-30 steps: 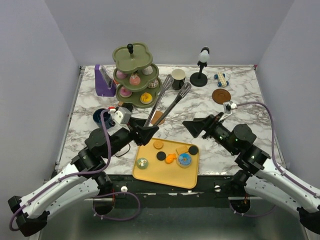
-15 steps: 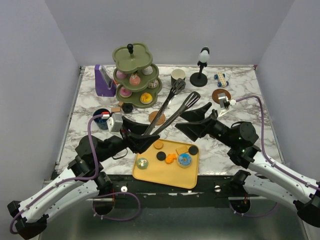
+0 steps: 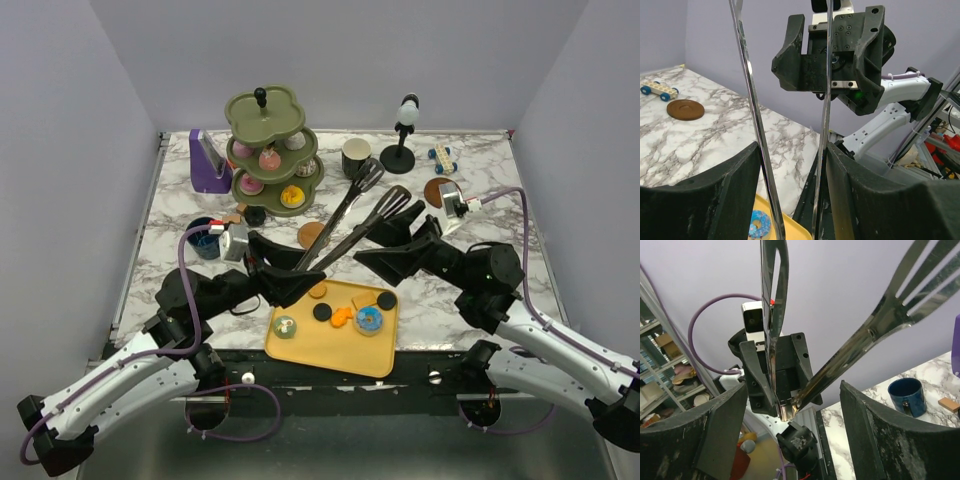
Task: Serve the afternoon tea
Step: Pick up the clamp from the center of the board.
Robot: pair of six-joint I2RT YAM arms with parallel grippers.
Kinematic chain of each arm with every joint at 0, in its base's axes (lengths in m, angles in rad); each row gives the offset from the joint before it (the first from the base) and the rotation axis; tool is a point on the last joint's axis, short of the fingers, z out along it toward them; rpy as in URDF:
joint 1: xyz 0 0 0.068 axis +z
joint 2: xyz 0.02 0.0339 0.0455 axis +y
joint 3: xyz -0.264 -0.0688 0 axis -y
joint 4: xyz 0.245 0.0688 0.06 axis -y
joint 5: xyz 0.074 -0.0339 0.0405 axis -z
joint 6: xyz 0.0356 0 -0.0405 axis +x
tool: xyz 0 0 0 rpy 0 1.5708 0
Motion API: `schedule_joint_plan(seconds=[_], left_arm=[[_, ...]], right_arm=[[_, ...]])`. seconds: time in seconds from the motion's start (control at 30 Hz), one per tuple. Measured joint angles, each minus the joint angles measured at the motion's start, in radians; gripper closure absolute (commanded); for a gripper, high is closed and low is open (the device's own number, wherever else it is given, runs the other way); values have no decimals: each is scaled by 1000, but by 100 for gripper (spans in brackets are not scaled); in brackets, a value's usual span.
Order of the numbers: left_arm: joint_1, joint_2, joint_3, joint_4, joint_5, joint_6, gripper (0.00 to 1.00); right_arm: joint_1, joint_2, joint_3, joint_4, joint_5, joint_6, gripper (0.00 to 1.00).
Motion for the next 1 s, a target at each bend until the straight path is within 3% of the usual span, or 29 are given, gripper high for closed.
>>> schedule_joint_plan(seconds=[0.17,0.63,0.77,0.87,1.0], left_arm=[[1,27,0,18,25,-16,40],[1,36,-11,49,55,-39,41],[2,39,-14,57,67,-41,37],[2,44,-15,57,72,-41,33],[6,52,-15,56,87,-40,28]], right_arm=[[0,16,26,10,-19,0,27],[0,37,43,44,-47,13,65],[0,40,43,52,-56,16,80],[0,40,43,59,-67,20,99],[3,40,48,65,-87,26,100]])
